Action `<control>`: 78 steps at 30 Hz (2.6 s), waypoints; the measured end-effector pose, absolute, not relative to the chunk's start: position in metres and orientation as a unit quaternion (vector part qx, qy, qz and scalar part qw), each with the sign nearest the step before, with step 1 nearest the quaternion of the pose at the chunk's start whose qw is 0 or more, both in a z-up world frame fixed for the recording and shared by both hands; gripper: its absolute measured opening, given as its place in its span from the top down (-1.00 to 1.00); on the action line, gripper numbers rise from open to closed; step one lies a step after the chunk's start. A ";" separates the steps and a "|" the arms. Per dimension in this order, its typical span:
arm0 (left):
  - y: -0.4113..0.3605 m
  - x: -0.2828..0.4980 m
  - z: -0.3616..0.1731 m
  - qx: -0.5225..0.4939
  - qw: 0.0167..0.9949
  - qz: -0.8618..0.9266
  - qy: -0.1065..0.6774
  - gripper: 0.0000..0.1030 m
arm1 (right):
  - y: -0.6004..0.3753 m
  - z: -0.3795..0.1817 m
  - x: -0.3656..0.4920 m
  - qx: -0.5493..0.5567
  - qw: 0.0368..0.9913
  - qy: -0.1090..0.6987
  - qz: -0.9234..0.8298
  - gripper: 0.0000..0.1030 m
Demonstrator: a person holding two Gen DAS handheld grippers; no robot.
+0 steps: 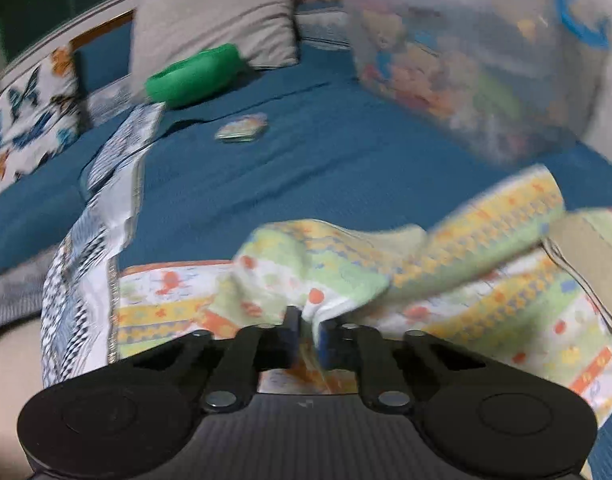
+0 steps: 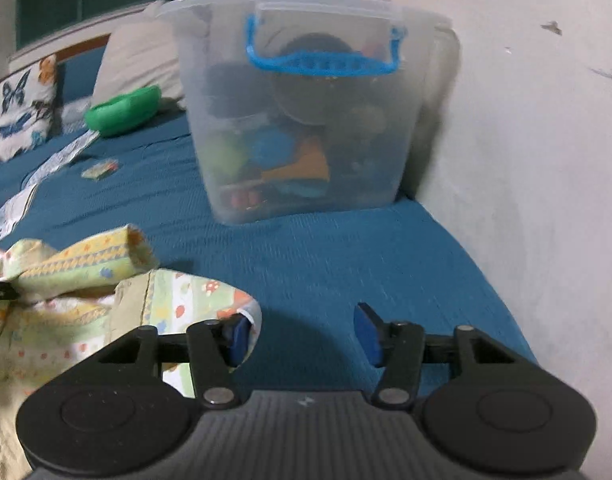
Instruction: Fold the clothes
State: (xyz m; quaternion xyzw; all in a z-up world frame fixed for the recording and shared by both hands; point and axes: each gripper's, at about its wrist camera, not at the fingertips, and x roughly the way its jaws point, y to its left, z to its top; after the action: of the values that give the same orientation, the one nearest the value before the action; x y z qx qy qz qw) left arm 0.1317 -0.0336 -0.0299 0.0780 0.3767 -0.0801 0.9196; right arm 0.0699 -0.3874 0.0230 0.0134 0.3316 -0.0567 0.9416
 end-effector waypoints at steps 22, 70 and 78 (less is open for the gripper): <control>0.143 -0.003 0.030 -0.101 0.941 0.088 0.309 0.91 | -0.369 0.038 0.050 0.059 0.962 0.262 -0.049 0.83; 0.211 -0.051 -0.029 -0.078 0.882 0.150 0.440 -0.82 | -0.329 0.023 0.071 -0.044 0.888 0.441 0.119 -0.09; 0.210 -0.054 -0.028 -0.071 0.884 0.153 0.436 -0.88 | -0.296 -0.010 0.062 -0.141 0.882 0.436 0.109 0.13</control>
State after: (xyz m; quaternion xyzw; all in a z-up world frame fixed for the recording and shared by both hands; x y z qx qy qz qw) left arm -0.0539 0.2102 -0.0281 -0.0715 0.4364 0.1526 0.8838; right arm 0.0617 -0.2964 -0.0103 -0.1413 0.4358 0.1094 0.8821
